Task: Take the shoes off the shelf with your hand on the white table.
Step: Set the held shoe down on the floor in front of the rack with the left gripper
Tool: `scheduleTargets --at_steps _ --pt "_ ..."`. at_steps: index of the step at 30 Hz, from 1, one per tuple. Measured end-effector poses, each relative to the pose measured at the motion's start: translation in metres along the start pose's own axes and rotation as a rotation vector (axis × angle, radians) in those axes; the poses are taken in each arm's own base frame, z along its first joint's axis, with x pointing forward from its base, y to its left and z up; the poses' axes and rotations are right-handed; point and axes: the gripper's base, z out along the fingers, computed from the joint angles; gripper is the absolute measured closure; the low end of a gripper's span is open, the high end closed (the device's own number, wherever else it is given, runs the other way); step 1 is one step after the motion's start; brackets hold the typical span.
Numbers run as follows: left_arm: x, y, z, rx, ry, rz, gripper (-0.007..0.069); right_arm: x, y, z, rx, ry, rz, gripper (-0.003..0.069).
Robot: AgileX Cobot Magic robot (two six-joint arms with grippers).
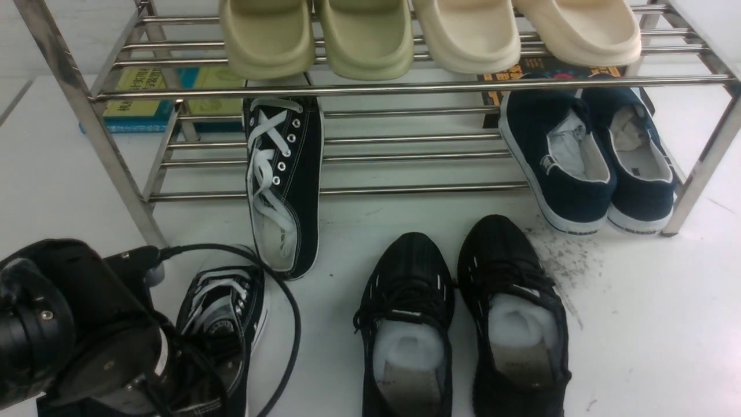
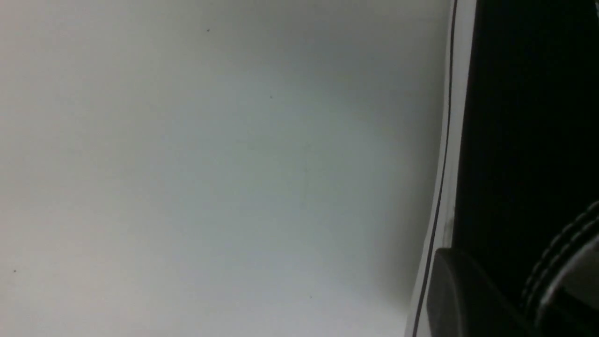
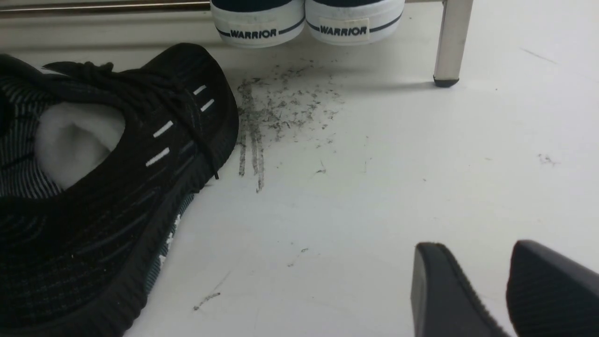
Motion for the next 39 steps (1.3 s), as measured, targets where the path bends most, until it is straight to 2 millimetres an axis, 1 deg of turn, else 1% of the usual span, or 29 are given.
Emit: scheduleTargets --at_steps 5,10,16,18,19,22,24,27,31,32,36,39 --pt "-0.002 -0.002 -0.002 0.001 -0.005 -0.011 0.0608 0.0 0.0 0.0 0.0 0.0 0.0 0.0421" --pt "-0.008 -0.002 -0.013 -0.018 -0.016 -0.024 0.0608 0.0 0.0 0.0 0.0 0.0 0.0 0.0421" --pt "-0.016 0.01 -0.052 -0.023 -0.059 -0.048 0.0607 0.0 0.0 0.0 0.0 0.0 0.0 0.0421" --pt "-0.017 0.013 -0.058 -0.016 -0.069 -0.053 0.0607 0.0 0.0 0.0 0.0 0.0 0.0 0.0421" --pt "-0.017 0.017 -0.067 0.006 -0.096 -0.06 0.0607 0.0 0.0 0.0 0.0 0.0 0.0 0.0421" --pt "-0.016 0.026 -0.079 0.007 -0.118 -0.074 0.0607 0.0 0.0 0.0 0.0 0.0 0.0 0.0421" --pt "-0.014 0.032 -0.082 -0.007 -0.119 -0.077 0.0608 0.0 0.0 0.0 0.0 0.0 0.0 0.0421" --pt "-0.008 0.038 -0.076 -0.049 -0.104 -0.067 0.0608 0.0 0.0 0.0 0.0 0.0 0.0 0.0421" --pt "-0.001 0.039 -0.06 -0.035 -0.095 -0.042 0.0608 0.0 0.0 0.0 0.0 0.0 0.0 0.0421" --pt "0.0 0.04 -0.059 -0.038 -0.093 -0.041 0.0608 0.0 0.0 0.0 0.0 0.0 0.0 0.0421" --pt "0.002 0.033 -0.046 0.028 -0.108 -0.016 0.0608 0.0 0.0 0.0 0.0 0.0 0.0 0.0421" --pt "0.002 0.028 -0.038 0.029 -0.097 -0.002 0.0608 0.0 0.0 0.0 0.0 0.0 0.0 0.0421"
